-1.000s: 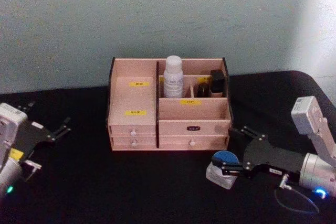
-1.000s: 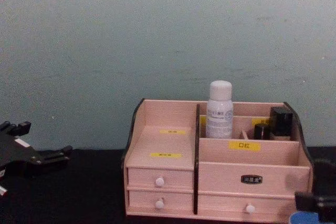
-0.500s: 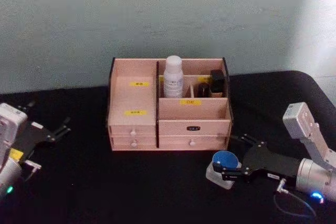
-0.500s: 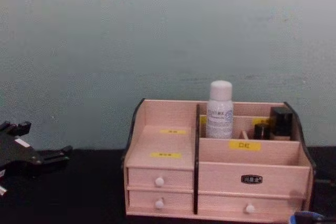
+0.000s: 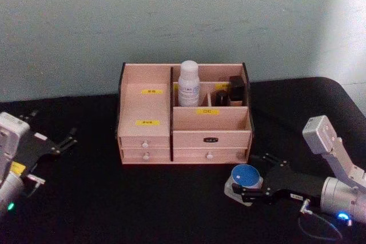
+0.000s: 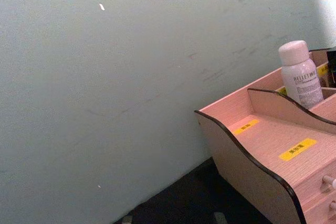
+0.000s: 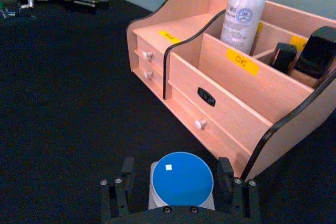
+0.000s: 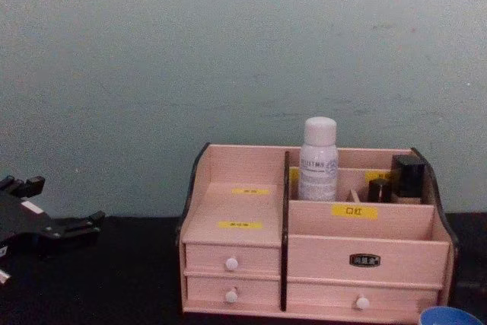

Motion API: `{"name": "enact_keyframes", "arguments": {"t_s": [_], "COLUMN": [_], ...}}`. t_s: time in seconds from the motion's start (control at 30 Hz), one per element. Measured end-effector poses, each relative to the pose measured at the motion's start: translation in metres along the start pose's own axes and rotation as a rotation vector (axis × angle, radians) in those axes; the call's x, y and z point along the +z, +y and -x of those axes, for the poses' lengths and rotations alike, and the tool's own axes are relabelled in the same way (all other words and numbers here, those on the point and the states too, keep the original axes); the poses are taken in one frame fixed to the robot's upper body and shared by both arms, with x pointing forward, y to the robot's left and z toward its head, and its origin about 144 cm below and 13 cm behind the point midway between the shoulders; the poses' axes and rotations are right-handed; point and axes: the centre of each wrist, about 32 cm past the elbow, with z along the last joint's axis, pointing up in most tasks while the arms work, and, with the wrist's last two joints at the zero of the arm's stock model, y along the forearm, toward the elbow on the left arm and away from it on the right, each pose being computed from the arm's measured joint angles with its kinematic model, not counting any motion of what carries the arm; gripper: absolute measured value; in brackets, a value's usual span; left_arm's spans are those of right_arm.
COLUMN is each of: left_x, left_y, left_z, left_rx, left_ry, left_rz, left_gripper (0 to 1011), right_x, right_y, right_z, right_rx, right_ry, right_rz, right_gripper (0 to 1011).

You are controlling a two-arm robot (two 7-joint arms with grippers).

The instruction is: Pick up the facial cleanser and watermelon frost from the table and place them into the tiered storage box.

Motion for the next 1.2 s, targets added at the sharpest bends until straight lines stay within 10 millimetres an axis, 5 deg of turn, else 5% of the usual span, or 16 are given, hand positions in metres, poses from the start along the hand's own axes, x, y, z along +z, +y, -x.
{"name": "enact_keyframes", "arguments": {"t_s": [1.2], "left_x": [0.0000], "left_y": [0.0000], "left_z": [0.0000], "left_rx": [0.000], "left_ry": [0.000], "left_rz": [0.000], "left_gripper": [1001], "right_x": [-0.0087], "right_y": [0.0091], "right_z": [-0.0034], "right_rx": [-0.010], "right_ry": [0.050], "right_rz": [0.044], "right_gripper": [1002]}}
